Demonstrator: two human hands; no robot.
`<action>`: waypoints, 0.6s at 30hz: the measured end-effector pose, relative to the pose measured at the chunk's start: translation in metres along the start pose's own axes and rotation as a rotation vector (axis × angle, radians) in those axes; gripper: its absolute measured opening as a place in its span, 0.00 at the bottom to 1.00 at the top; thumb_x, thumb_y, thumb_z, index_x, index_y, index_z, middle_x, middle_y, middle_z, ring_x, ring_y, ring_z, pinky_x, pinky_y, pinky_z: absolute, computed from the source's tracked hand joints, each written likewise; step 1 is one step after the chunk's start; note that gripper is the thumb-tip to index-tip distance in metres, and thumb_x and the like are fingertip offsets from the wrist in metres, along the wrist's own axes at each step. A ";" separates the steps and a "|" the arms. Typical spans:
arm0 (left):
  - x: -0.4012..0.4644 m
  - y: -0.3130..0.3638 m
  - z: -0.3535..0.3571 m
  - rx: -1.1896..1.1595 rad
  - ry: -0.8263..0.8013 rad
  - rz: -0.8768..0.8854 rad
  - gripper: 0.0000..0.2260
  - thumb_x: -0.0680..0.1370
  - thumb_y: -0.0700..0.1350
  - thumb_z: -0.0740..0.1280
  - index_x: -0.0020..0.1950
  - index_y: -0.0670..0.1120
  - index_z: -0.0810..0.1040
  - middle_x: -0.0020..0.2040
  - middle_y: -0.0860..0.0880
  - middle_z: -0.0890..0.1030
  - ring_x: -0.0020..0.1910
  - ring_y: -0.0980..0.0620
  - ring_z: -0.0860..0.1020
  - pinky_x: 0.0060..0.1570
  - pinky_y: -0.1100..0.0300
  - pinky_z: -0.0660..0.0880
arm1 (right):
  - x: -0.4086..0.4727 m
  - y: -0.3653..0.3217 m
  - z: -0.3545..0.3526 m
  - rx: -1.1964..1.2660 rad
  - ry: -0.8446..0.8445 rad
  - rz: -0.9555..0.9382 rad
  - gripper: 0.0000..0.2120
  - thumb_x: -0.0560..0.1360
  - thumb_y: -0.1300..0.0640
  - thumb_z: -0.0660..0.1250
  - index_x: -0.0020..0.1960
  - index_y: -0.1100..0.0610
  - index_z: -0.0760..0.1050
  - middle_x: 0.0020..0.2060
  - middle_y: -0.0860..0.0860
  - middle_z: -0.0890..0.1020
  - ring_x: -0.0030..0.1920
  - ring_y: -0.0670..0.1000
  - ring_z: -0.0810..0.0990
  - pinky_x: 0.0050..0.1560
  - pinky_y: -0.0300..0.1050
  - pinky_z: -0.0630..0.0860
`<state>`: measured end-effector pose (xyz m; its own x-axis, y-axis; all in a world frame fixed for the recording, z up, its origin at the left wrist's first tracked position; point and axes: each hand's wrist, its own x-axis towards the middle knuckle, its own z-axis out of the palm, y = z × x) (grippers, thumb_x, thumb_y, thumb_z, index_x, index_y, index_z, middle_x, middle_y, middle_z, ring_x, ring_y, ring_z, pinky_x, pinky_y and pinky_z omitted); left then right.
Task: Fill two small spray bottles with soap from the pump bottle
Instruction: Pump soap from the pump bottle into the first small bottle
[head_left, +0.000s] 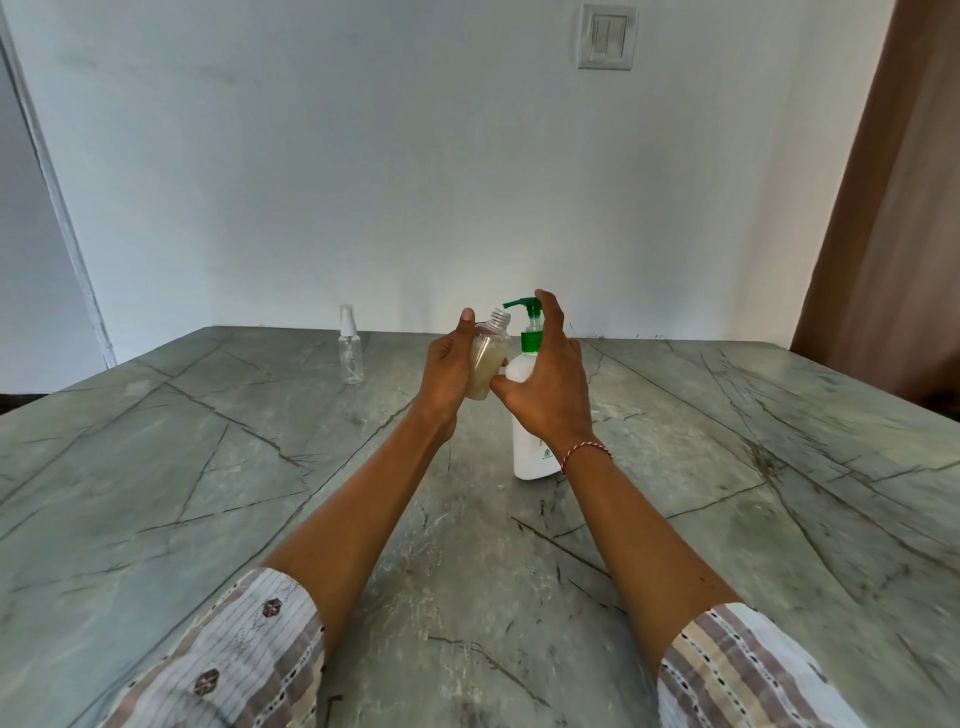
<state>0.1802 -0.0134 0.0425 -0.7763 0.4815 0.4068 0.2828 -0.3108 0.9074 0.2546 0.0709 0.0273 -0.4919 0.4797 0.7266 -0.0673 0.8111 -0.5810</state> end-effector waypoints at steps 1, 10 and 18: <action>0.000 0.001 0.000 -0.002 0.000 -0.002 0.17 0.80 0.57 0.53 0.42 0.52 0.78 0.33 0.54 0.81 0.29 0.63 0.79 0.27 0.71 0.74 | 0.000 0.000 0.000 -0.002 0.003 -0.004 0.47 0.64 0.54 0.76 0.74 0.49 0.51 0.65 0.50 0.72 0.60 0.54 0.71 0.53 0.45 0.71; 0.002 -0.002 0.000 -0.001 -0.007 0.013 0.18 0.80 0.57 0.54 0.39 0.52 0.78 0.29 0.57 0.81 0.29 0.64 0.79 0.29 0.72 0.74 | -0.001 -0.001 0.001 -0.018 0.028 -0.009 0.43 0.63 0.56 0.76 0.71 0.52 0.57 0.62 0.52 0.73 0.57 0.53 0.72 0.50 0.45 0.74; 0.002 -0.004 0.000 -0.001 0.006 0.014 0.17 0.79 0.57 0.54 0.40 0.54 0.77 0.34 0.54 0.80 0.29 0.64 0.79 0.29 0.71 0.75 | 0.001 0.000 0.002 -0.023 -0.033 -0.014 0.48 0.64 0.51 0.76 0.75 0.49 0.49 0.66 0.51 0.71 0.62 0.54 0.71 0.56 0.44 0.68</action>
<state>0.1772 -0.0112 0.0398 -0.7756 0.4722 0.4190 0.2934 -0.3181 0.9015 0.2528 0.0708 0.0275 -0.5192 0.4575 0.7219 -0.0543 0.8253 -0.5621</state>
